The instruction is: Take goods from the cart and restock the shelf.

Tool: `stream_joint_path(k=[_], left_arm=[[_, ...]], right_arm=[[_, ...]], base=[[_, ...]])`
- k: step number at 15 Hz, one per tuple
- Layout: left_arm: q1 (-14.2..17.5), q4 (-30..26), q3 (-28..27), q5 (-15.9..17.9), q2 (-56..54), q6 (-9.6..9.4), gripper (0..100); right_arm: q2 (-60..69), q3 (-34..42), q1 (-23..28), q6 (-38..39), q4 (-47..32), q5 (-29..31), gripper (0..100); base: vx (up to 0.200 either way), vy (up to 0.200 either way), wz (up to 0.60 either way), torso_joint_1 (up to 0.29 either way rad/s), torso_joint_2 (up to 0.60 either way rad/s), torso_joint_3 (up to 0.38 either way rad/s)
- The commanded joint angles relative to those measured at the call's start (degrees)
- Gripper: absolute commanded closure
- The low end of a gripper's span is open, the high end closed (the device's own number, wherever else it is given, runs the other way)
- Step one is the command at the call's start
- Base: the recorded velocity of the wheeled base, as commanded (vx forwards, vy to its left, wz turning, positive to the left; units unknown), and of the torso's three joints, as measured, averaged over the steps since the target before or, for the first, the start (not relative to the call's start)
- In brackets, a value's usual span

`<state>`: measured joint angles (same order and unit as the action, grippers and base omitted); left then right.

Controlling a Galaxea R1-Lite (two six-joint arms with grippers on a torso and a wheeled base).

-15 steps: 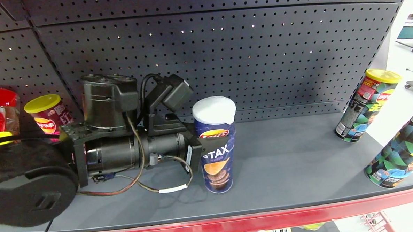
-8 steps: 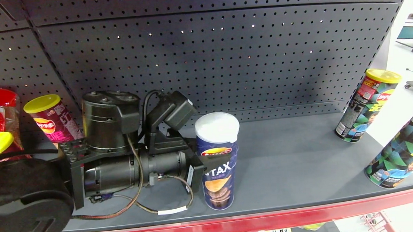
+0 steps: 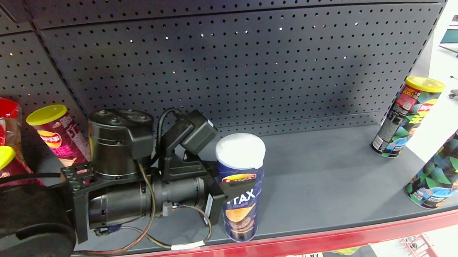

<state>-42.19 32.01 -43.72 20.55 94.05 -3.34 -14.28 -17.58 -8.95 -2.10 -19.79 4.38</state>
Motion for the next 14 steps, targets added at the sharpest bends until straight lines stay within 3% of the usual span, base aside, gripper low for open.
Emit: stream_joint_path(k=[1,7,8,14], left_arm=[[0.0,0.07,0.3,0.01,-0.1,-0.09,100],[-0.87,0.07,0.56,-1.74,0.17,-0.09,100],[-0.87,0.07,0.91,-1.83,-0.01,-0.09,0],[-1.14,0.07,5.22,-3.68,-3.35,0.0,0]], right_arm=[[-0.05,0.09,-0.02,-0.01,0.01,0.02,100],[-0.05,0.09,-0.02,-0.01,0.01,0.02,100],[-0.05,0.09,-0.02,-0.01,0.01,0.02,100],[-0.14,0.09,-0.02,-0.1,0.01,0.02,100]], base=[[0.0,0.0,0.0,0.0,0.0,0.0],[0.0,0.0,0.0,0.0,0.0,0.0],[0.0,0.0,0.0,0.0,0.0,0.0],[0.0,0.0,0.0,0.0,0.0,0.0]])
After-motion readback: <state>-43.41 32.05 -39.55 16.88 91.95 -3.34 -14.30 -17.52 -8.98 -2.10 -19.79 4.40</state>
